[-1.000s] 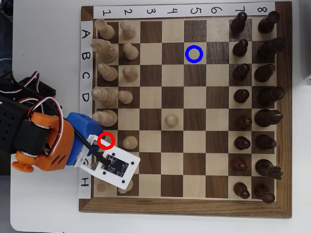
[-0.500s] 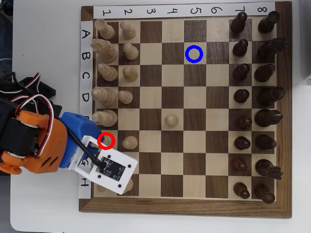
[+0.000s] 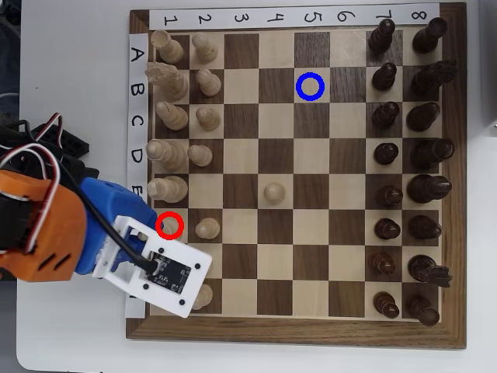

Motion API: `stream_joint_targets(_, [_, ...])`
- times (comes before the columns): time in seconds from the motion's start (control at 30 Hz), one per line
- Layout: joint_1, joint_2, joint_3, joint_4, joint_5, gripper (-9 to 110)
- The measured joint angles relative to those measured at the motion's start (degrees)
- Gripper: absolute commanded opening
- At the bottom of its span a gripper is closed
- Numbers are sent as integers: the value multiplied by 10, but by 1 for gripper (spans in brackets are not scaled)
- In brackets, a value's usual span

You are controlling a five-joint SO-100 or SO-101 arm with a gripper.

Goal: Move the piece to destination

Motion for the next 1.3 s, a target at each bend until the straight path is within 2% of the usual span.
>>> stream_joint_targets(0.4, [-15, 3, -75, 9, -25, 0])
stream_joint_targets(0.77, [-104, 16, -169, -5, 4, 0])
stream_joint_targets(1.3, [-270, -55, -237, -187, 38, 0])
